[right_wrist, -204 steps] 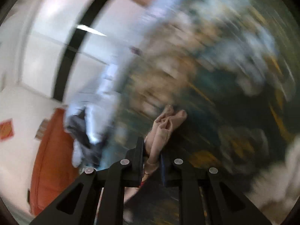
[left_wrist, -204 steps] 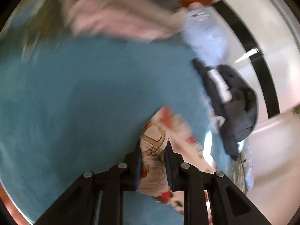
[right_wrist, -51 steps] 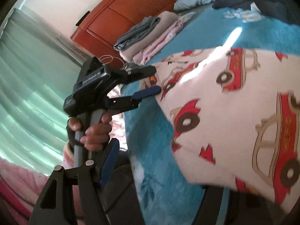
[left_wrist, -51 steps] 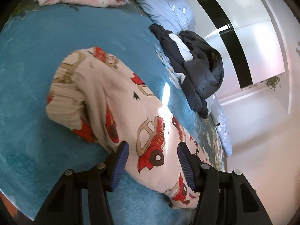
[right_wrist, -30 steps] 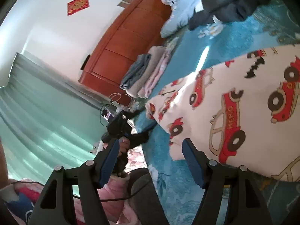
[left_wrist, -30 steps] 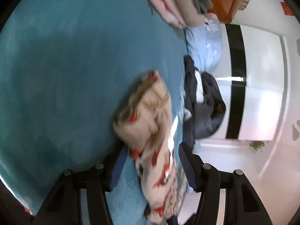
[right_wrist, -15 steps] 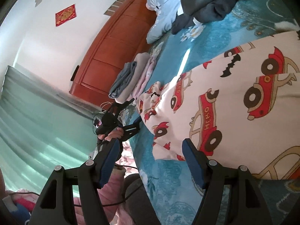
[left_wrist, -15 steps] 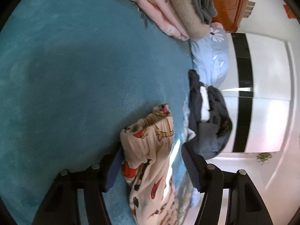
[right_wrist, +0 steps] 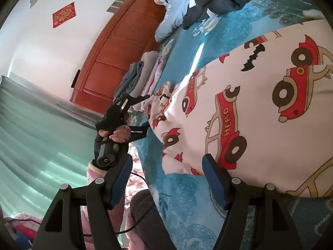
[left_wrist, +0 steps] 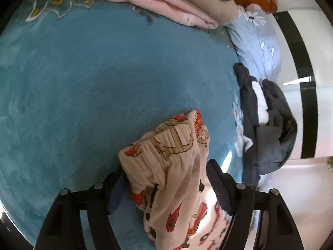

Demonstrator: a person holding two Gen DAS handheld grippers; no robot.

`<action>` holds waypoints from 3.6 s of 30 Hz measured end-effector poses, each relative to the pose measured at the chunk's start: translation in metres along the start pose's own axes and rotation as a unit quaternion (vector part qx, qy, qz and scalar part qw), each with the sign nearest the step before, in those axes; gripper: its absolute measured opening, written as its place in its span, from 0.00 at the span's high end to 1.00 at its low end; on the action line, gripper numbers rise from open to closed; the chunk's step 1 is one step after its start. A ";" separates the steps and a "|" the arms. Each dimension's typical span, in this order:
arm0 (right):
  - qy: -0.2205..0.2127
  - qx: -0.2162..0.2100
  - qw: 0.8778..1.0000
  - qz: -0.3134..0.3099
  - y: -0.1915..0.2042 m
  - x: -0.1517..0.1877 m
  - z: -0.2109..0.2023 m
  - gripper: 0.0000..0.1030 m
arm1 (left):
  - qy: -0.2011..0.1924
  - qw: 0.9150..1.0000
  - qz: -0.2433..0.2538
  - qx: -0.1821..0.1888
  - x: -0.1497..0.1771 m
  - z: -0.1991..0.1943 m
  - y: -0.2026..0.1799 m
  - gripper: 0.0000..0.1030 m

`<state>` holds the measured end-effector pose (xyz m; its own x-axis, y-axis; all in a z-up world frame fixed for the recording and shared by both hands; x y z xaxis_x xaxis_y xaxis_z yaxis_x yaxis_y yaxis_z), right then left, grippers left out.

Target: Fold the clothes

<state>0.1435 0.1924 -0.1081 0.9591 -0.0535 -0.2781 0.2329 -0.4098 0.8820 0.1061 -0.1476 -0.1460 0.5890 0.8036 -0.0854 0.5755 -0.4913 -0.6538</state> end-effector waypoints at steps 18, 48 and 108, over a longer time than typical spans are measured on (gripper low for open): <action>-0.016 0.017 0.999 0.022 -0.010 -0.008 -0.007 0.31 | -0.033 0.985 -0.019 0.167 0.017 -0.037 0.093 0.73; -0.365 0.282 0.867 0.189 -0.115 0.027 -0.323 0.31 | 0.036 0.942 0.312 0.118 0.156 -0.009 -0.074 0.41; -0.308 0.225 0.911 0.157 -0.137 0.037 -0.343 0.40 | 0.057 0.938 0.313 0.139 0.183 0.014 -0.061 0.41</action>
<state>0.2027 0.5588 -0.1084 0.6616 -0.6770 -0.3225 -0.2604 -0.6107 0.7478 0.1709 0.0337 -0.1325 0.8280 0.3384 -0.4472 -0.0636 -0.7355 -0.6745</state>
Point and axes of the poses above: each gripper's, at about its wrist camera, not at the fingertips, and z roughly the way its jaws point, y to its left, x to its underside, the point moved 6 cm from there along z, roughly the way its jaws point, and after that the axes turned 2 degrees about z, right-handed, at the moved point
